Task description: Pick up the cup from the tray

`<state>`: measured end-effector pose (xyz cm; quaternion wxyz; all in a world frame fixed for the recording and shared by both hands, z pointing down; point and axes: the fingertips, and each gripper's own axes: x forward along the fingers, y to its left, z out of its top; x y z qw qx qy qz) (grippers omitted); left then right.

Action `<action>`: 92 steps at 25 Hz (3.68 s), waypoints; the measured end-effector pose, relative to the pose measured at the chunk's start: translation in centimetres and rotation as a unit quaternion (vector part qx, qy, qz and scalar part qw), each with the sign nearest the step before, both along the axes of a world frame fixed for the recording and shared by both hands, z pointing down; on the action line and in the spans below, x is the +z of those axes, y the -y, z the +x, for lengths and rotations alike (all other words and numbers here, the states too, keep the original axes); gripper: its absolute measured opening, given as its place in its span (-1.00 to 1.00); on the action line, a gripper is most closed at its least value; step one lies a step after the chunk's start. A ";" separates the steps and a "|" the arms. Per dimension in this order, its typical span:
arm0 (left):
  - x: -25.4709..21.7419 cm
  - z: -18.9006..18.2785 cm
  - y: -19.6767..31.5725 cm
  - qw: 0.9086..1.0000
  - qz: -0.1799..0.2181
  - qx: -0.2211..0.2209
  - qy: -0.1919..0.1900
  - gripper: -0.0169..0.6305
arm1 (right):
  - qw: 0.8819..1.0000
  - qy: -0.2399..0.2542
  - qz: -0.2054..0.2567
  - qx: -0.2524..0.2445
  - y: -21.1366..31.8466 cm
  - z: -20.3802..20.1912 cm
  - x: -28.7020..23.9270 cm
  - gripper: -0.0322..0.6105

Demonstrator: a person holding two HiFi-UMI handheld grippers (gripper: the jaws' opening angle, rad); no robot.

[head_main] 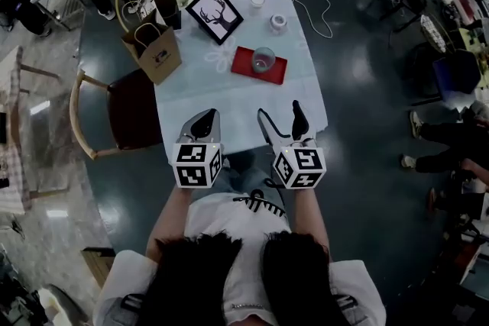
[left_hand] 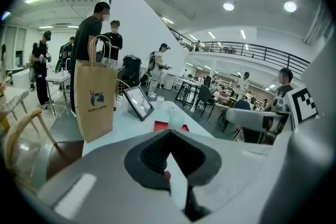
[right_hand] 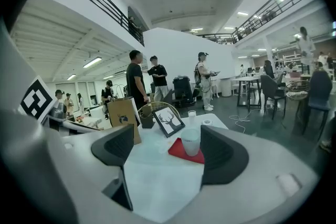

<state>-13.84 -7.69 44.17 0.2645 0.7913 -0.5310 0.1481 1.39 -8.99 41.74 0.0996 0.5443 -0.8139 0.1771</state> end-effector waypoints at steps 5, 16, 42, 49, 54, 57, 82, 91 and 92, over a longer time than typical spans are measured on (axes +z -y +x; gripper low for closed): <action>0.2 -0.4 2.0 1.000 -0.006 0.003 0.000 -0.95 | 1.000 -0.009 0.004 0.010 2.4 -0.1 0.3 0.42; 2.3 -0.2 6.3 1.000 -0.021 -0.001 0.011 -0.95 | 0.999 -0.035 0.010 0.009 8.5 -0.2 3.3 0.54; 10.0 -1.0 13.9 0.994 -0.077 -0.061 0.054 -0.95 | 0.996 -0.083 -0.031 -0.016 18.2 -0.7 16.5 0.63; 10.5 -0.6 14.3 0.993 -0.087 -0.066 0.050 -0.95 | 0.996 -0.087 -0.029 -0.012 19.5 -0.8 17.8 0.63; 11.4 -0.7 14.1 0.991 -0.098 -0.069 0.054 -0.95 | 0.995 -0.091 -0.020 -0.026 20.2 -1.6 18.0 0.63; 11.6 -0.5 14.0 0.991 -0.101 -0.070 0.055 -0.95 | 0.995 -0.097 -0.009 -0.020 20.6 -1.6 17.9 0.49; 9.8 3.3 13.3 0.996 -0.075 -0.026 0.049 -0.95 | 0.994 -0.099 0.006 0.037 17.4 4.9 13.4 0.40; 8.7 7.0 11.8 0.996 -0.065 0.027 0.055 -0.95 | 0.989 -0.107 -0.001 0.103 14.0 11.1 12.5 0.40; 8.8 7.6 11.6 0.995 -0.066 0.037 0.058 -0.95 | 0.988 -0.108 -0.002 0.108 13.7 11.6 12.6 0.40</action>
